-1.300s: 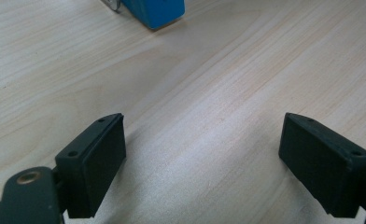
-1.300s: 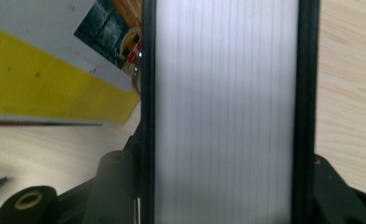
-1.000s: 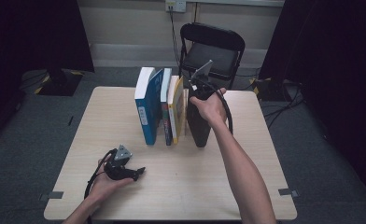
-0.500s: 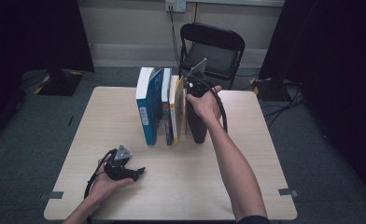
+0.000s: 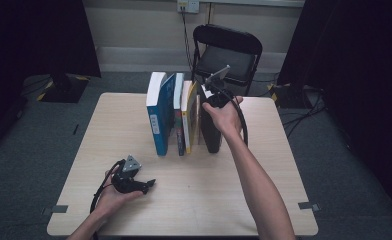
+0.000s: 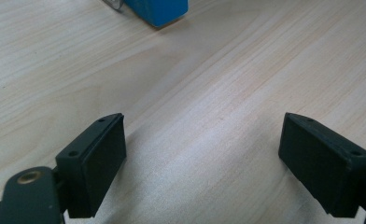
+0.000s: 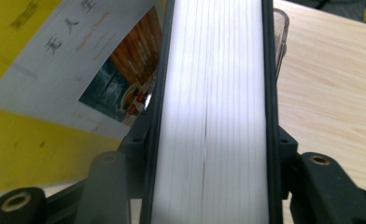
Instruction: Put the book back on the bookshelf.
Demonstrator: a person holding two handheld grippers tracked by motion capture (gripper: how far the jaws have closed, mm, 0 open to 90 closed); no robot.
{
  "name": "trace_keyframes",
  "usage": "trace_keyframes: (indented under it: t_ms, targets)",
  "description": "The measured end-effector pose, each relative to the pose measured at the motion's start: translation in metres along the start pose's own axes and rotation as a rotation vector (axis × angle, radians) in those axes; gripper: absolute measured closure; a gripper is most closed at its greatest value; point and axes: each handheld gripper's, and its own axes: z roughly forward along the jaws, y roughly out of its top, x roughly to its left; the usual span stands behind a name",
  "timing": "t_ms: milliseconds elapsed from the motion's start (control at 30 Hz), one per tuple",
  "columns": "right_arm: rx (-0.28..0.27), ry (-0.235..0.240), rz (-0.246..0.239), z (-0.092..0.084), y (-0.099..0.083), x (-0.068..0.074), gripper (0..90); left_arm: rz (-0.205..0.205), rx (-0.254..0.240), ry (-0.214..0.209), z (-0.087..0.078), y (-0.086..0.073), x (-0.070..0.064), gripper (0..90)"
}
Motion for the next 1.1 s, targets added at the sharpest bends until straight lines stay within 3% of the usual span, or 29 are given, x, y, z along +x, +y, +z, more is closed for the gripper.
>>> trace_keyframes:
  t_ms: [133, 367, 600, 700, 867, 1000, 1100]
  targets:
    - [-0.071, 0.039, -0.001, -0.003, -0.015, -0.003, 46.6, -0.002, -0.001, -0.002, 0.0, 0.0, 0.0, 14.7]
    - [-0.325, 0.095, -0.002, 0.001, -0.054, -0.01, 43.7, 0.003, 0.004, -0.005, 0.0, 0.0, 0.0, 14.7]
    - [-0.518, 0.135, -0.007, 0.013, -0.094, -0.014, 43.9, -0.001, 0.005, -0.005, 0.0, 0.0, 0.0, 14.7]
    - [-0.561, 0.136, -0.019, 0.018, -0.105, -0.015, 44.8, 0.008, 0.005, -0.004, 0.0, 0.0, 0.0, 14.7]
    - [-0.566, 0.139, -0.029, 0.026, -0.109, -0.013, 44.3, 0.008, 0.005, -0.003, 0.0, 0.0, 0.0, 14.7]
    - [-0.57, 0.091, -0.017, 0.029, -0.106, -0.007, 46.7, 0.004, 0.004, -0.004, 0.0, 0.0, 0.0, 14.7]
    - [-0.584, 0.019, 0.0, 0.027, -0.105, -0.001, 50.9, 0.008, 0.005, -0.003, 0.0, 0.0, 0.0, 14.7]
